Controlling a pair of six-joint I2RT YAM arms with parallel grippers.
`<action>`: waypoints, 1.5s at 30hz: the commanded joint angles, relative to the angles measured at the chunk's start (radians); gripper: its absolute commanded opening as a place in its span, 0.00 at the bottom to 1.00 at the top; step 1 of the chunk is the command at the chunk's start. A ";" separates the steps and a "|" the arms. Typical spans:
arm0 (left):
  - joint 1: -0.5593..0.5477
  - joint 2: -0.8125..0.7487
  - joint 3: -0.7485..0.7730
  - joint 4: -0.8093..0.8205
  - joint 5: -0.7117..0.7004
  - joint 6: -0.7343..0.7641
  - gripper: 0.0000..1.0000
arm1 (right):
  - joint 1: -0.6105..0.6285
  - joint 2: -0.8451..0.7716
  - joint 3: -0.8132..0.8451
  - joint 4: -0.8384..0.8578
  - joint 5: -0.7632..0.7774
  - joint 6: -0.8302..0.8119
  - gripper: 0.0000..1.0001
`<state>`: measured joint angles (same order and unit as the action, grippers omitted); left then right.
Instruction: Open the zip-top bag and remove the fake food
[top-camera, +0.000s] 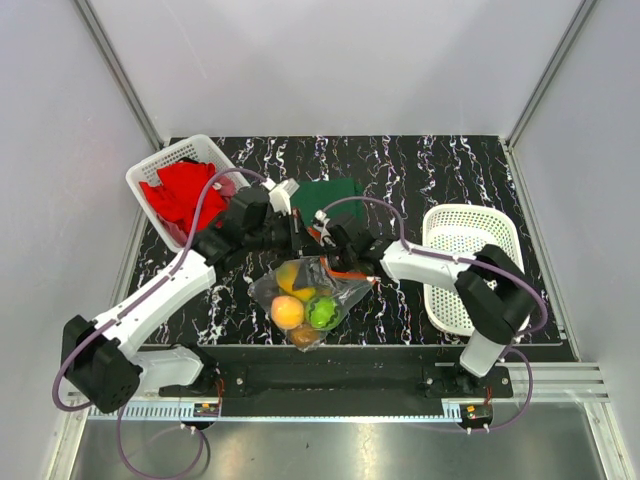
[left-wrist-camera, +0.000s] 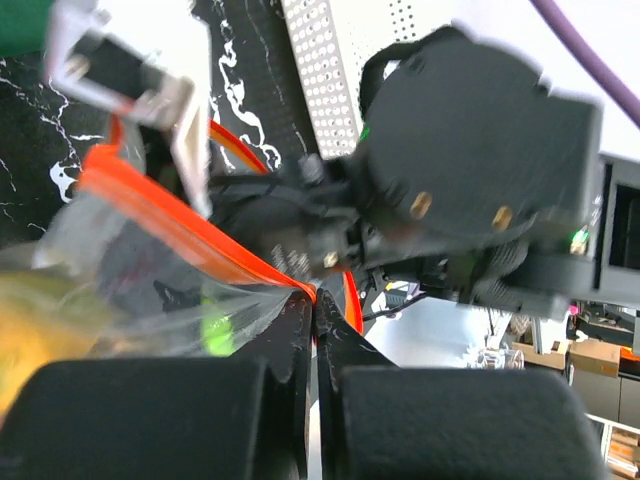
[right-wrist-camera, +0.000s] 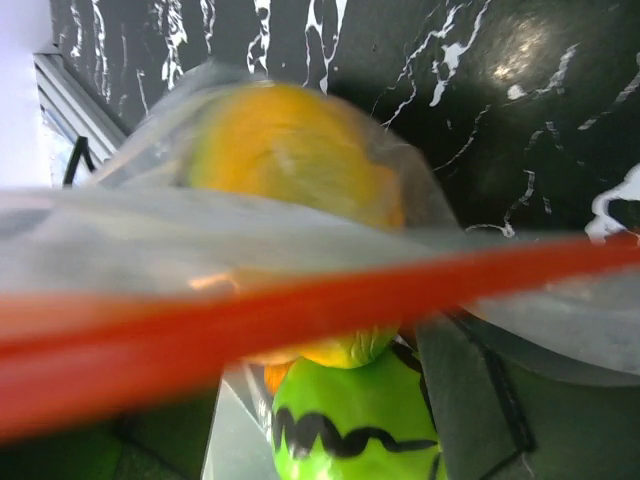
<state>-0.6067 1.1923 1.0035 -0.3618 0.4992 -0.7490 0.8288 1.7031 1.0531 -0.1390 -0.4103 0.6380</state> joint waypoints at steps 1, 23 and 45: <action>-0.013 0.021 -0.009 0.096 0.027 0.013 0.00 | 0.033 0.052 -0.015 0.130 0.031 0.012 0.84; -0.005 -0.089 -0.072 0.024 -0.067 0.069 0.00 | 0.038 -0.049 0.007 -0.011 0.021 -0.170 0.33; 0.064 -0.140 -0.051 -0.085 -0.065 0.175 0.00 | -0.054 -0.404 0.102 -0.528 0.206 -0.198 0.09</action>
<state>-0.5682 1.0679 0.9215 -0.4507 0.4305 -0.6136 0.7994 1.3746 1.0645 -0.5308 -0.2939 0.4557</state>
